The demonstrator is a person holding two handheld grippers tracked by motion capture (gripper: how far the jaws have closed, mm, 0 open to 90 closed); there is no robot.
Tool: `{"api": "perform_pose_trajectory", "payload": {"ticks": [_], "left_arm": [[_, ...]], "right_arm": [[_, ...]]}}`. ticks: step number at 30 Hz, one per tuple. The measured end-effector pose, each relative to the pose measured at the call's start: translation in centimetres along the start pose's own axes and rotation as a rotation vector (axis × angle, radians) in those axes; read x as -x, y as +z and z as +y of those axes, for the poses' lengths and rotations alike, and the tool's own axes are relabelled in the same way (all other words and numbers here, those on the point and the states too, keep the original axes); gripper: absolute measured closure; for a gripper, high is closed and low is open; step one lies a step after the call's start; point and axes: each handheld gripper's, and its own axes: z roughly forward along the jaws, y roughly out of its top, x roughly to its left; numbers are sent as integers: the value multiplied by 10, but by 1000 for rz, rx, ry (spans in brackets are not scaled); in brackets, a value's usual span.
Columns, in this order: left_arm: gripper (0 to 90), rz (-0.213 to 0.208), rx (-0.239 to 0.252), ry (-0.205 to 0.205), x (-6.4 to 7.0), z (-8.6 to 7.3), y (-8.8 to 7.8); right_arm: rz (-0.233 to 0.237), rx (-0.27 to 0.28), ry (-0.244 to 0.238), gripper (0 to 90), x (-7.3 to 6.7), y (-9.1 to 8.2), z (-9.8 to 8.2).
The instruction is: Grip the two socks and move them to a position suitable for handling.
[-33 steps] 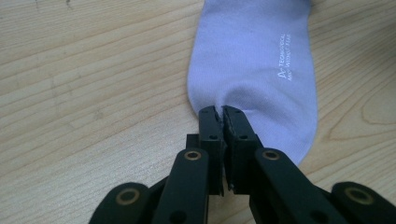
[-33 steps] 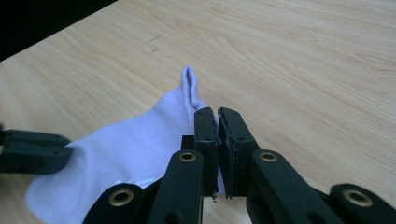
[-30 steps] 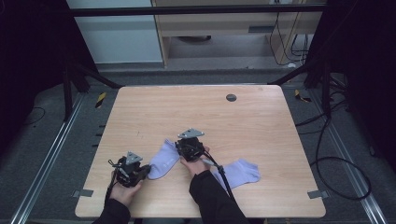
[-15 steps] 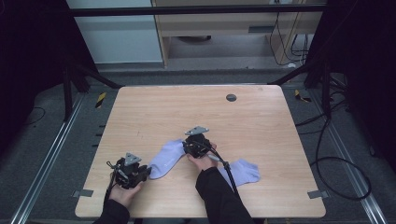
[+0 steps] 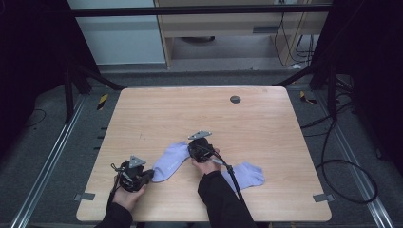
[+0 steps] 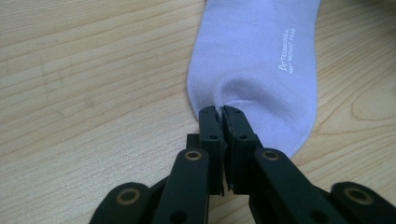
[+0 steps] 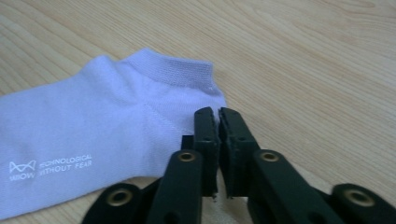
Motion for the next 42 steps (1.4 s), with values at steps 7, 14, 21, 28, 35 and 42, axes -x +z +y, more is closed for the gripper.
{"api": "perform_pose_trajectory", "payload": {"ticks": [7,14,21,28,35,42], "left_arm": [[876,25,56,1,-8,7,-13],[875,97,41,10,-20,11,-12],[874,129,20,13,-28,10,-10],[742,164,27,1,-33,8,-10],[642,152,106,-57,-36,9,-23],[538,109,168,-61,-23,15,-33]], "right_arm": [[67,65,5,887,-6,-21,-2],[109,90,-18,886,-28,-47,-16],[147,50,-15,883,-38,-51,-30],[158,11,-13,814,-39,-50,-40],[149,91,0,713,-22,-77,-32],[100,141,-4,645,2,-103,-29]]}}
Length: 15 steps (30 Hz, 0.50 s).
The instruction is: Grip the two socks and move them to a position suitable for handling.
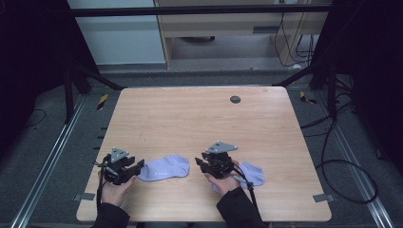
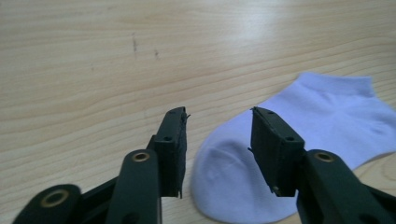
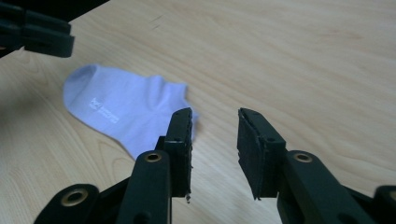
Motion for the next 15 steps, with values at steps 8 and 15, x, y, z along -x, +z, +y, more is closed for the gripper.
{"api": "perform_pose_trajectory", "payload": {"ticks": [8,15], "left_arm": [[473,-48,28,30,23,5,-5],[460,-104,51,50,43,10,-11]], "right_arm": [[-53,34,24,575,35,-41,-3],[-98,60,25,537,59,-76,-14]]}}
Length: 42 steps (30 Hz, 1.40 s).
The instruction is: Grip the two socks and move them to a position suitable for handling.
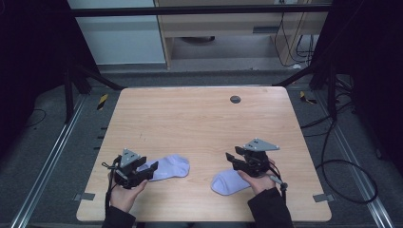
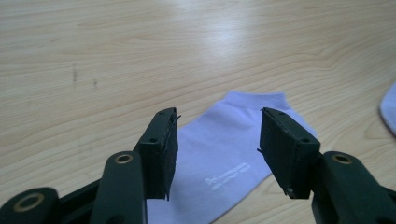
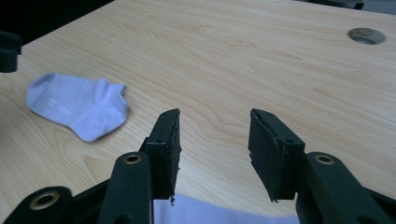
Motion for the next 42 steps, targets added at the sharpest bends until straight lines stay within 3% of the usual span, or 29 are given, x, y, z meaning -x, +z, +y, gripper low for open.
{"api": "perform_pose_trajectory", "payload": {"ticks": [4,15,18,32,42], "left_arm": [[458,-34,-4,32,20,2,5],[492,-111,-42,94,59,5,25],[507,-127,-46,101,66,5,29],[566,-220,-106,186,128,8,67],[628,-242,-167,217,145,2,89]], "right_arm": [[-31,-6,-4,535,16,-18,-11],[-76,-42,-9,546,38,-39,-35],[-84,-52,-2,552,41,-41,-40],[-108,-119,7,627,57,-37,-65],[-114,-151,32,690,65,-30,-76]]}}
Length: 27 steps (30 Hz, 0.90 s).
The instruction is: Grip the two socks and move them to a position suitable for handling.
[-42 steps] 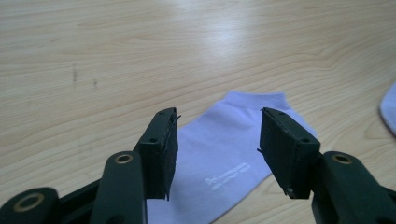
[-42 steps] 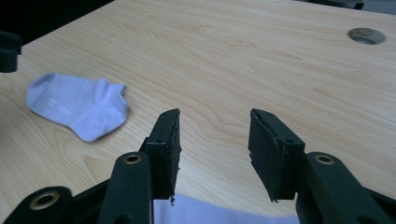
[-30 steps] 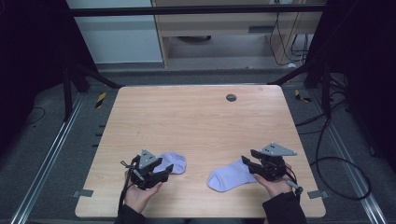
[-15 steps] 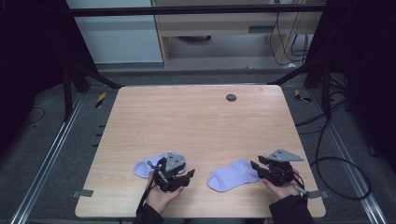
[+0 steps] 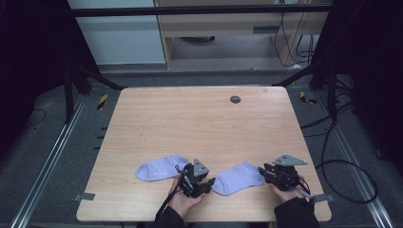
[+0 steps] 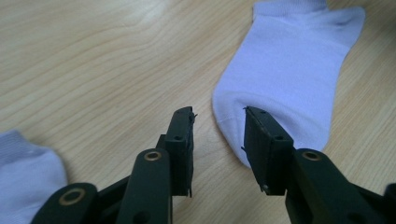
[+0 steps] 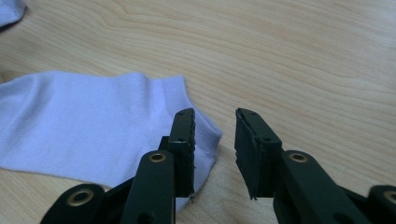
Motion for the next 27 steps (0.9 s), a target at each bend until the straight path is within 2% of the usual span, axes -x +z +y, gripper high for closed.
{"api": "perform_pose_trajectory", "payload": {"ticks": [5,8,11,13,14,15,17,19,21,22,27], "left_arm": [[662,-7,-26,6,3,-1,8],[681,-10,-42,20,6,-2,14],[702,-8,-38,22,8,-2,16],[744,-9,-40,20,8,-1,16],[744,-11,-39,18,9,-1,17],[799,-12,-41,15,9,-1,17],[861,-12,-41,14,10,-1,17],[877,-12,-41,17,11,0,17],[879,-21,-37,17,9,1,15],[881,-17,-31,14,7,3,14],[882,-1,-11,14,2,8,12]], "right_arm": [[6,-14,-9,710,2,8,0],[14,-40,-20,723,0,13,-1],[11,-53,-28,741,-1,15,-1],[6,-72,-47,801,-1,16,-2],[6,-72,-47,801,-1,16,-2],[6,-78,-42,851,-2,16,-1],[6,-77,-42,860,-2,15,-1],[16,-74,-39,867,-4,12,1],[19,-49,-46,868,-5,8,3],[22,-20,-50,868,-6,2,6],[20,25,-39,868,-6,-10,8]]}}
